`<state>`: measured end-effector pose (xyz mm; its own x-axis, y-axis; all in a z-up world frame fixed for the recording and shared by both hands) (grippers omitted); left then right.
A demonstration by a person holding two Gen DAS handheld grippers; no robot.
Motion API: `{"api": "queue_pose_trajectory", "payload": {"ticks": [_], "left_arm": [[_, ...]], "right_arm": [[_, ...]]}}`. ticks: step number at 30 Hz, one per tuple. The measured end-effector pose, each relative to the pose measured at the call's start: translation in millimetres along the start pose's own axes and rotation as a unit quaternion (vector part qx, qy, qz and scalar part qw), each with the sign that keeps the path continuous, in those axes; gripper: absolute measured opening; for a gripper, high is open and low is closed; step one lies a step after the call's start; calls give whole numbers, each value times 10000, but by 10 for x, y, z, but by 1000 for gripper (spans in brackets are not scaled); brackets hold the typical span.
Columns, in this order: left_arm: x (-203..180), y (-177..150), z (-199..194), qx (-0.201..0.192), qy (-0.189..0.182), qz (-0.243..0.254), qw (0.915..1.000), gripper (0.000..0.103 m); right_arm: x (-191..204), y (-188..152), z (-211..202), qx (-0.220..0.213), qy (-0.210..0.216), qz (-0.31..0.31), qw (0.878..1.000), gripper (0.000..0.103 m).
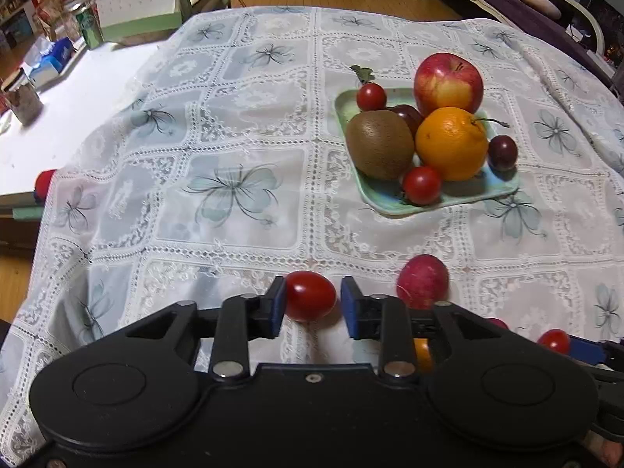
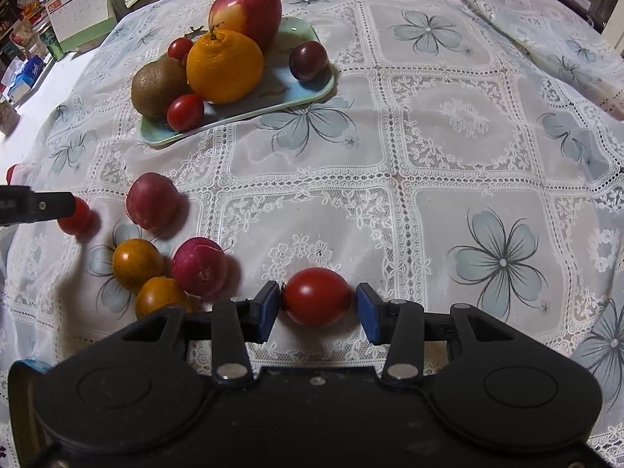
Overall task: Organize fruits
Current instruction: 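Grasp a red cherry tomato with the right tool while the left tool grasps another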
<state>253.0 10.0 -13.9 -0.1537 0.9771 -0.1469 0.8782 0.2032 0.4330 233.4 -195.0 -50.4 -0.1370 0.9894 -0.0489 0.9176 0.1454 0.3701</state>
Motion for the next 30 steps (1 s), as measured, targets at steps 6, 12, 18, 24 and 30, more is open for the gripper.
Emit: {"api": "queue_pose_trajectory", "payload": {"ticks": [6, 12, 18, 24, 30], "left_arm": [[21, 20, 65, -69, 115, -4, 9999, 46], [36, 29, 208, 47, 247, 12, 9997, 47], [43, 47, 322, 108, 221, -115, 9996, 43], [61, 68, 282, 98, 104, -174, 9997, 42], [82, 0, 86, 63, 8, -156, 9999, 42]], "right_arm": [[34, -2, 9, -40, -106, -87, 9999, 47], [44, -5, 10, -56, -146, -101, 9998, 47], [56, -16, -3, -102, -219, -121, 9996, 41], [58, -42, -37, -192, -220, -163, 9994, 37], [-6, -68, -108, -155, 29, 17, 9999, 37]]}}
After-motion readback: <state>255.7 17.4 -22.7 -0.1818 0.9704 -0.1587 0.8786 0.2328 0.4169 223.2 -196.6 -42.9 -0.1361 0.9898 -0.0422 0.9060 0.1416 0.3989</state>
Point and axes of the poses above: each gripper's, at about its wrist camera, not at the fingertips, and z roughly the way its jaws point, x to its left, y to its top, the point moved 1 cm from there along z, roughly the way its jaws point, and after that the axes turned 11 degrees about -z, right-handed, at the moved point
